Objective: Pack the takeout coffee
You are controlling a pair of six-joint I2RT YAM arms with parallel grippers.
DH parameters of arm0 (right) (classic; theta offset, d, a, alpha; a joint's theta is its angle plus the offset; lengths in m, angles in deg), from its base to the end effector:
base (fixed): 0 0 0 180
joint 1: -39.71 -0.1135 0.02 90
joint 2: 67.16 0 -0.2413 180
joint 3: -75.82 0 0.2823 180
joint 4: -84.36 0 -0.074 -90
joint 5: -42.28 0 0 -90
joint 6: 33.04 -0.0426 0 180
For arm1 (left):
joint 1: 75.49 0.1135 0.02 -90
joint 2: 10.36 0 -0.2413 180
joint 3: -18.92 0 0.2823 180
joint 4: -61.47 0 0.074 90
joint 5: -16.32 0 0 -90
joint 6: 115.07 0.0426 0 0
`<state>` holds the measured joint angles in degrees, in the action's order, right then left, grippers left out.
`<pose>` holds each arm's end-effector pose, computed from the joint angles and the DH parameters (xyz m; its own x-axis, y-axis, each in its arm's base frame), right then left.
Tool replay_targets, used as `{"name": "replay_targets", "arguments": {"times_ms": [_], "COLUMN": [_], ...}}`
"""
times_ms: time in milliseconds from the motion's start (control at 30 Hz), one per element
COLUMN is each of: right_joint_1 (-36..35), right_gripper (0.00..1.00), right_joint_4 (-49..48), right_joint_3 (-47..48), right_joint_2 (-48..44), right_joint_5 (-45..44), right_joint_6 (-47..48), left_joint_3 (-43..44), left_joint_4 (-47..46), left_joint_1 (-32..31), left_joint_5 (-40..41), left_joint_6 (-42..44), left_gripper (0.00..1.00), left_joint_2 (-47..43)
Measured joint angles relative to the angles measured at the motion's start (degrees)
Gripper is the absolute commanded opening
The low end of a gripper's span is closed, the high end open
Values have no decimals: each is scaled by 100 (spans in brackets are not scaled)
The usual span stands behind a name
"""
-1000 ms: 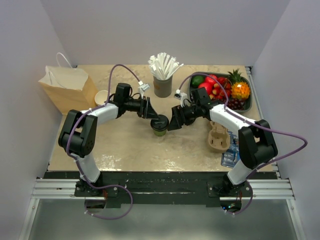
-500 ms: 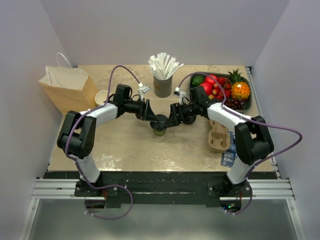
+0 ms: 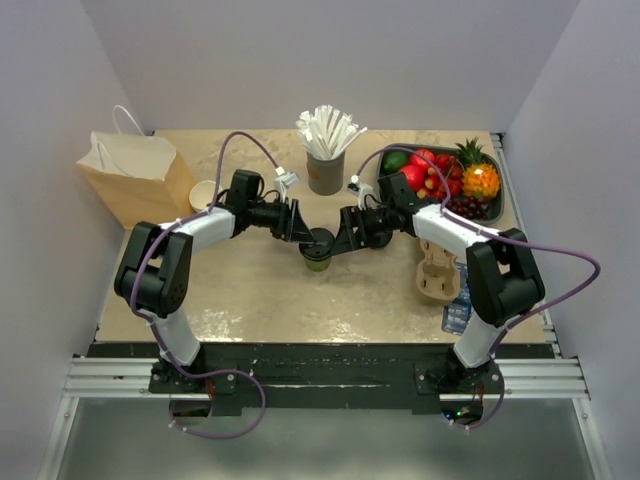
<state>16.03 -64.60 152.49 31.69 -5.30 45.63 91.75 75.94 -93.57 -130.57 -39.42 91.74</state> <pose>0.3380 0.1796 0.1609 -0.8501 -0.2145 -0.4809 -0.5093 0.5670 0.6474 0.3569 -0.1541 0.1442 -0.8213 0.1257 -0.5564 0.5587 0.3743 -0.7401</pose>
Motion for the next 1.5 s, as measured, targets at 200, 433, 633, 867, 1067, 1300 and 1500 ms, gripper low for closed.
{"name": "replay_targets", "arguments": {"times_ms": [200,433,633,867,1067,1300,1500], "right_joint_1": [26,164,186,393,485,481,483], "right_gripper": [78,76,84,86,84,83,84], "right_joint_4": [114,168,361,319,-81,-254,-293], "right_joint_3": [52,76,315,520,520,520,520], "right_joint_2": [256,490,540,380,269,376,529], "right_joint_5": [68,404,490,332,317,334,514], "right_joint_6": [-345,-739,-457,-63,-260,-407,-450], "left_joint_3": [-118,-131,-129,-120,-9,214,258], "left_joint_4": [-245,-348,-385,-350,-31,358,520], "left_joint_1": [9,9,31,87,83,83,83], "left_joint_5": [15,15,-33,-323,-570,-597,-597], "left_joint_6": [-107,-151,-157,-155,-103,63,146], "left_gripper": [62,61,61,61,61,61,61], "left_joint_2": [0,26,55,133,238,323,339]}}
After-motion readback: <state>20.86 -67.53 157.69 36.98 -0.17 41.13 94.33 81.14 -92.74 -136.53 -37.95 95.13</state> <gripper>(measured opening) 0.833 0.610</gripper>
